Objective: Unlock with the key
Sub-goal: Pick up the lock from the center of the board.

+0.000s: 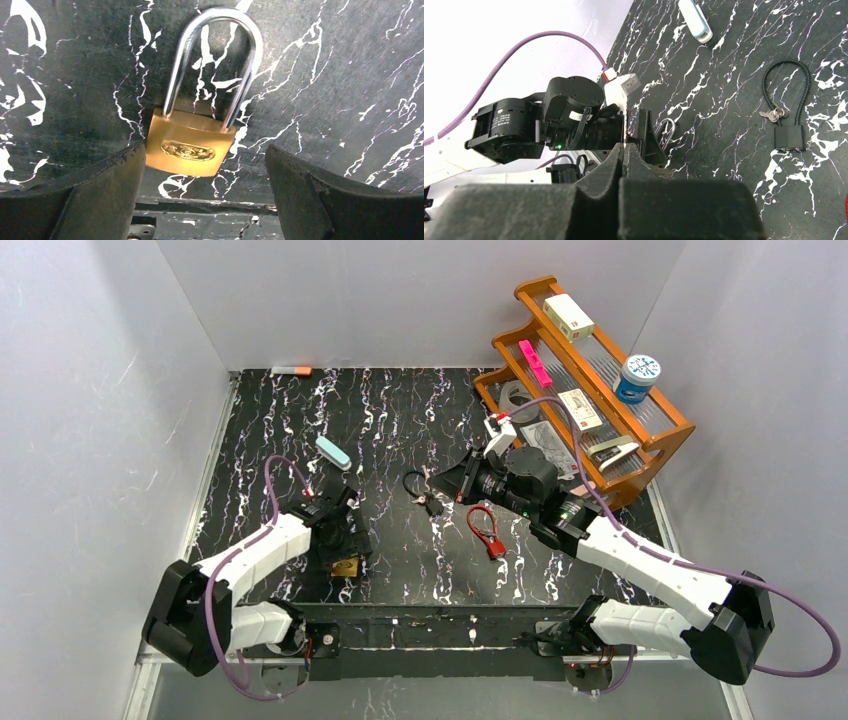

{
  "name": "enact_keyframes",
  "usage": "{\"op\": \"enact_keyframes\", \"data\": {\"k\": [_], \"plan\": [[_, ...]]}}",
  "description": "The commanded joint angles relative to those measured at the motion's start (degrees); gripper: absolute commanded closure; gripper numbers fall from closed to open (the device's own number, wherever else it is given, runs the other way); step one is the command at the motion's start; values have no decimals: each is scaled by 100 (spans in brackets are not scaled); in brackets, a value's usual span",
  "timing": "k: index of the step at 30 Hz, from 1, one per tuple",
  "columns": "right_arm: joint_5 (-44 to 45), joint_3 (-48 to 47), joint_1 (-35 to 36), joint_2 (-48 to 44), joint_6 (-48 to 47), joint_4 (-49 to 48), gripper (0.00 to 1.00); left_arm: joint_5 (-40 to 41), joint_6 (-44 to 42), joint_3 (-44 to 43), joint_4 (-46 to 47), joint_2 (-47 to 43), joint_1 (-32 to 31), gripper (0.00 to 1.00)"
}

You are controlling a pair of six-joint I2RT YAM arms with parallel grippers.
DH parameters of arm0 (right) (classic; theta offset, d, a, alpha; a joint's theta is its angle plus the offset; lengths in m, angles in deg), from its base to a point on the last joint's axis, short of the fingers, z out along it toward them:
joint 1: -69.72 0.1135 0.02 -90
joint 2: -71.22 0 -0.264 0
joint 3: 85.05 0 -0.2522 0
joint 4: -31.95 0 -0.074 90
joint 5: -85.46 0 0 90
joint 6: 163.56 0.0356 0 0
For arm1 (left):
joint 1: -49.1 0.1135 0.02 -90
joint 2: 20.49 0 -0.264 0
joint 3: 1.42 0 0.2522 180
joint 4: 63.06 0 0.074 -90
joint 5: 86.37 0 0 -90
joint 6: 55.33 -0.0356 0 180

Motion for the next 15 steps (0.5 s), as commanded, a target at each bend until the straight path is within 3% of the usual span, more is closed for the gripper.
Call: {"op": "enact_keyframes", "data": {"k": [1,15], "plan": [[-96,118,-28,-84,-57,-282,99,79,65,-12,130,139,-179,15],[-61,326,-34,-100,5,-340,99,1305,438,-273,-625,692,-658,30]]}}
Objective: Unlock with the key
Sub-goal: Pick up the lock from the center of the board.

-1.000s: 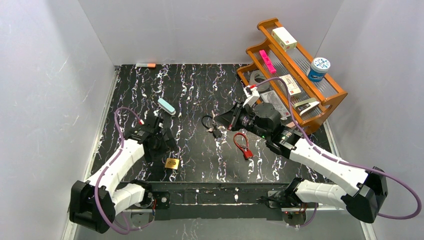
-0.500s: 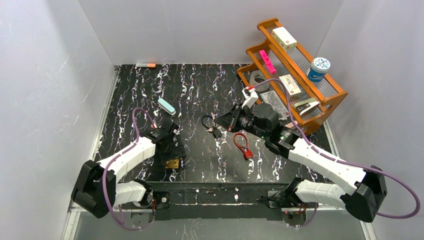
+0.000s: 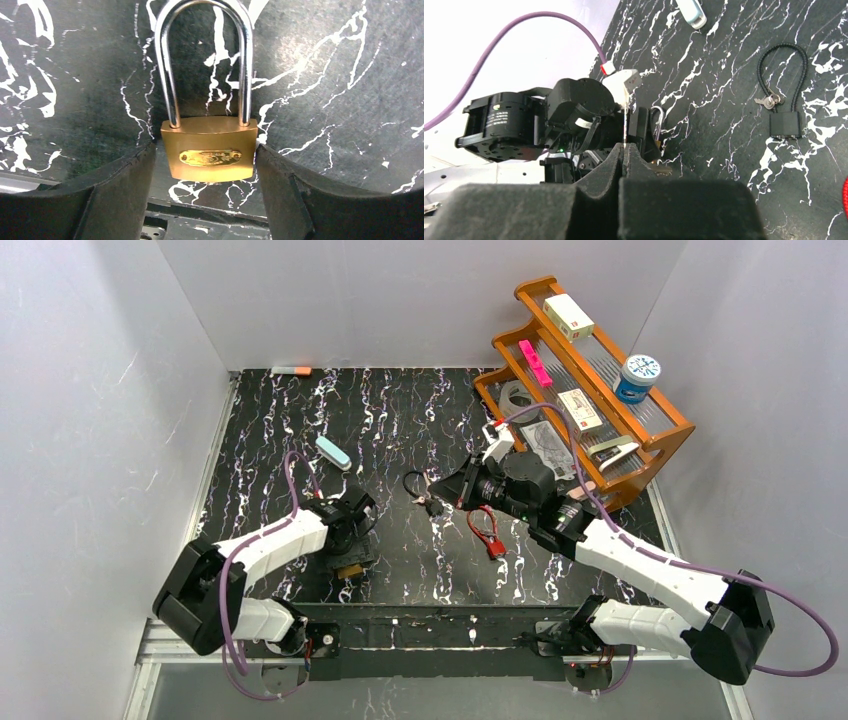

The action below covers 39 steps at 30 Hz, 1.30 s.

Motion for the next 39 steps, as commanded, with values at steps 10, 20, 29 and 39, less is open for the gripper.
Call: {"op": "enact_keyframes", "data": {"k": [10,20,29,39], "plan": [[-183,271,-35,-330,-156,-720,99,-2,37,153,70,98,-29,72],[-674,448,-34,-569,-1020,-1377,99,-361,-29,-208,197,-112,-29,80],[-549,471,-35,-637,-976,-1301,99,-675,-3,-351,411,-183,-29,86],[-417,519,-33,-651,-826,-1165,99,229,-279,-406,311,172,-29,58]]}}
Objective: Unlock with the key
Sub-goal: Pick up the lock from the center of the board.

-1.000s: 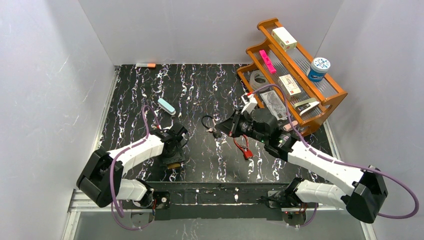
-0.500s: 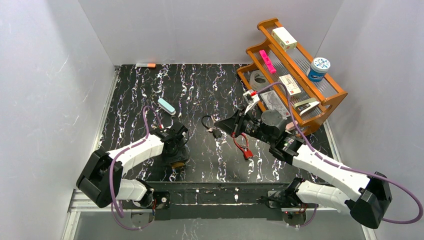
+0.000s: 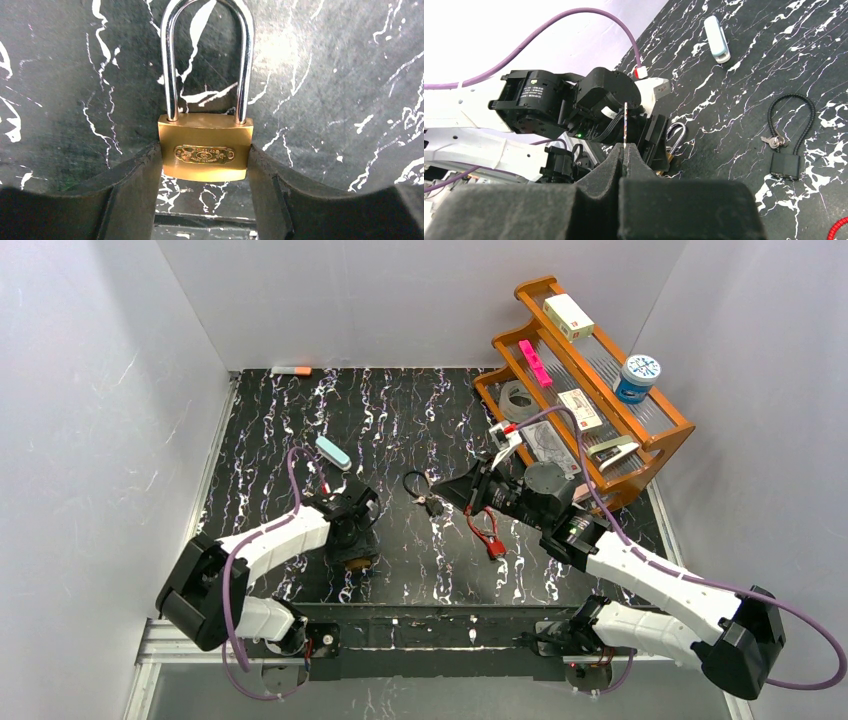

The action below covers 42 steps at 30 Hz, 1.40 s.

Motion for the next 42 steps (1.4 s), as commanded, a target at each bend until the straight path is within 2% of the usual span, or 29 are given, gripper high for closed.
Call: {"op": "enact_keyframes", "data": {"k": [1,8,13,16,20,22,32,35,42], "plan": [[64,-16,-19,-92,30,-172,99,449,-161,-233,-56,125,-11,54],[146,69,-13,-222,75,-92,99,560,-255,-455,-10,193,-11,27],[253,149,-14,-384,71,-2,99,1030,-366,-844,-369,-35,-11,24],[347,194,-10,-417,82,-11,99,1097,-359,-978,-387,-45,-11,29],[483,130,-13,-383,141,88,99,1164,-290,-1044,-253,177,-11,45],[567,95,-17,-358,176,139,99,1312,-353,-1143,-224,400,-11,49],[356,42,-15,-171,162,37,99,1174,-446,-1332,218,1233,15,57],[200,90,-13,-210,62,-156,99,1123,-429,-1242,295,1287,16,60],[160,81,-12,-236,-23,-261,99,1039,-273,-1057,407,1229,24,59]]}}
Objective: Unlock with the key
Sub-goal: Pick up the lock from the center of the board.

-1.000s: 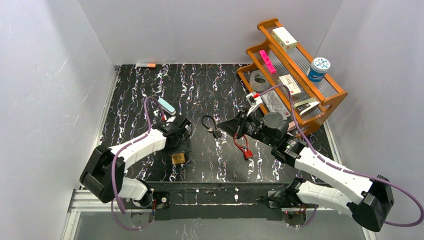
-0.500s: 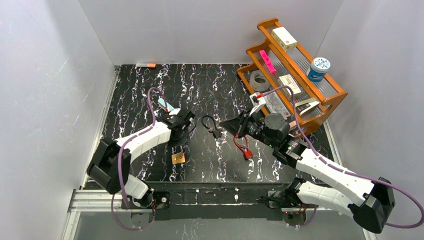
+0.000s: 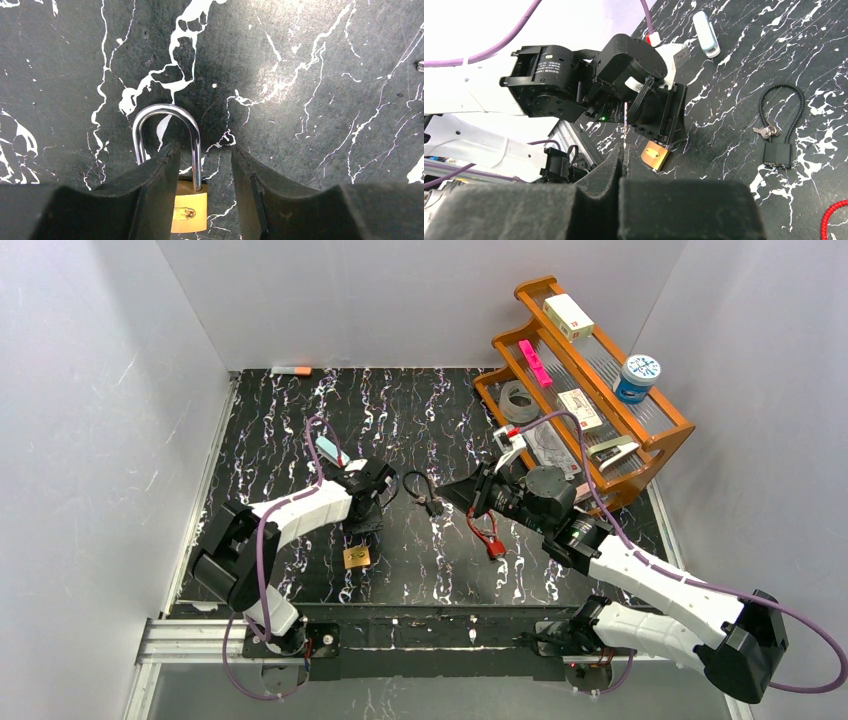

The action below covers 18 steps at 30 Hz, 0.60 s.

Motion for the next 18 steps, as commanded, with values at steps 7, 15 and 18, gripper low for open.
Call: {"op": "enact_keyframes", "data": {"k": [7,15,18], "plan": [[-70,-38,-9,-81,-69,-430,99,121,245,289,9,-184,22,64],[-94,24,-16,-53,5,-477,99,94,230,407,29,-235,22,73],[-113,15,-14,-6,34,-487,99,103,233,409,42,-229,22,74]]}}
